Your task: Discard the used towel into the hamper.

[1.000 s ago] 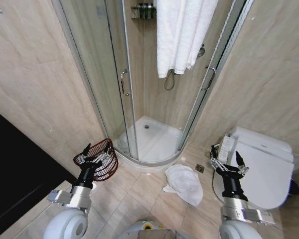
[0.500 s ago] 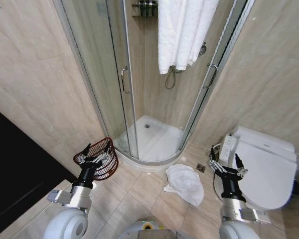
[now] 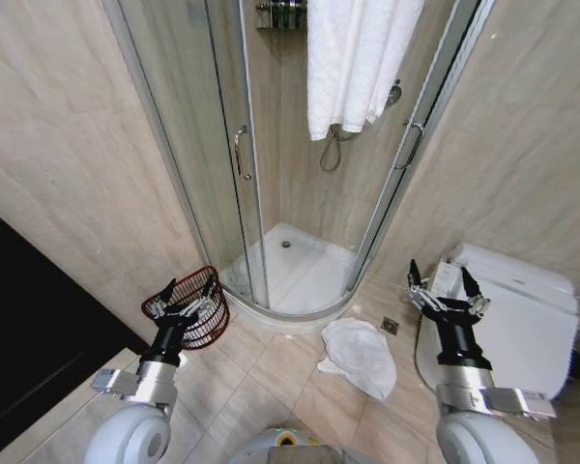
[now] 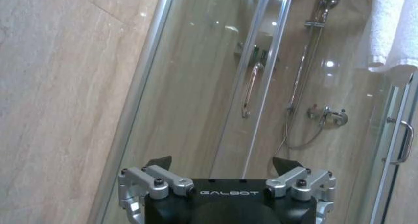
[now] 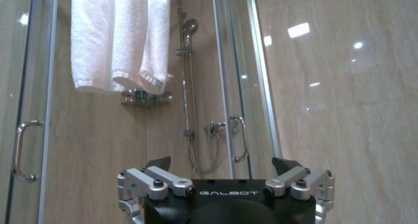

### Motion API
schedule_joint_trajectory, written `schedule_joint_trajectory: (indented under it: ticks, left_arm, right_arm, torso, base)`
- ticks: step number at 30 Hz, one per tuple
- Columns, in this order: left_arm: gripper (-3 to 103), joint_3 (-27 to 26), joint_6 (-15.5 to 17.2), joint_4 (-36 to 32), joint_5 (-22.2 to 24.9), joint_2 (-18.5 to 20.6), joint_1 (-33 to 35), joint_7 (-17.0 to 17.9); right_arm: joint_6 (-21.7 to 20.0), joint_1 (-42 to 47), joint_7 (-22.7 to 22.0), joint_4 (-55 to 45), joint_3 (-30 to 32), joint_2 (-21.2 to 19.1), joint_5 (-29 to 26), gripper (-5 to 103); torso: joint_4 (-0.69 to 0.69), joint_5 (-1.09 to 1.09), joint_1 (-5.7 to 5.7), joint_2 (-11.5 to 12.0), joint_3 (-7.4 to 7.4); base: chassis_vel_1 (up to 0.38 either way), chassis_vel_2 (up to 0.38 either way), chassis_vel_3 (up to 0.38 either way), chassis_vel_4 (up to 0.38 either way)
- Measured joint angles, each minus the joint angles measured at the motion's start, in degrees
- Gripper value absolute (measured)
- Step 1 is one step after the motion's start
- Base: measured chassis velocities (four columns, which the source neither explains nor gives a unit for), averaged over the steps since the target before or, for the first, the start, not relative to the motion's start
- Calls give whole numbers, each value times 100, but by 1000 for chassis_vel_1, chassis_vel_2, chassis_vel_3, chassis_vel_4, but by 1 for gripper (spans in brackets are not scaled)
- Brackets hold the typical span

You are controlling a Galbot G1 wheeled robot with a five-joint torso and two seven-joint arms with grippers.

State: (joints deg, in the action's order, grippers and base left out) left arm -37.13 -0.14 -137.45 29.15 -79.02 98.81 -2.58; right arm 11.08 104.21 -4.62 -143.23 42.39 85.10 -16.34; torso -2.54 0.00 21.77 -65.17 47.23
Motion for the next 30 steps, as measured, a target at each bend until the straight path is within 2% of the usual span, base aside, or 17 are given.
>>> schedule_joint_trajectory:
  ticks: [16,23,26,30]
  left_arm:
    - [100,0,0,0,0,0,0,0]
    - [100,0,0,0,0,0,0,0]
    - [100,0,0,0,0,0,0,0]
    - [100,0,0,0,0,0,0,0]
  right_arm:
    - [276,-14,-201,-23,9,-99,280,100]
    - [360,15,-428,-14,66,-328,506,100]
    - [279,13,-434,-13,103,-429,436,100]
    - [150,-35,-206,-10,194,-701,15,100]
  torso:
    - [0,0,241,-514,275]
    - [0,0,362,-775,414]
    - [0,0,396,-845,452]
    - [0,1,455,-973,520]
  base:
    - [0,0,0,0]
    - [0,0,0,0]
    - [0,0,0,0]
    - [0,0,0,0]
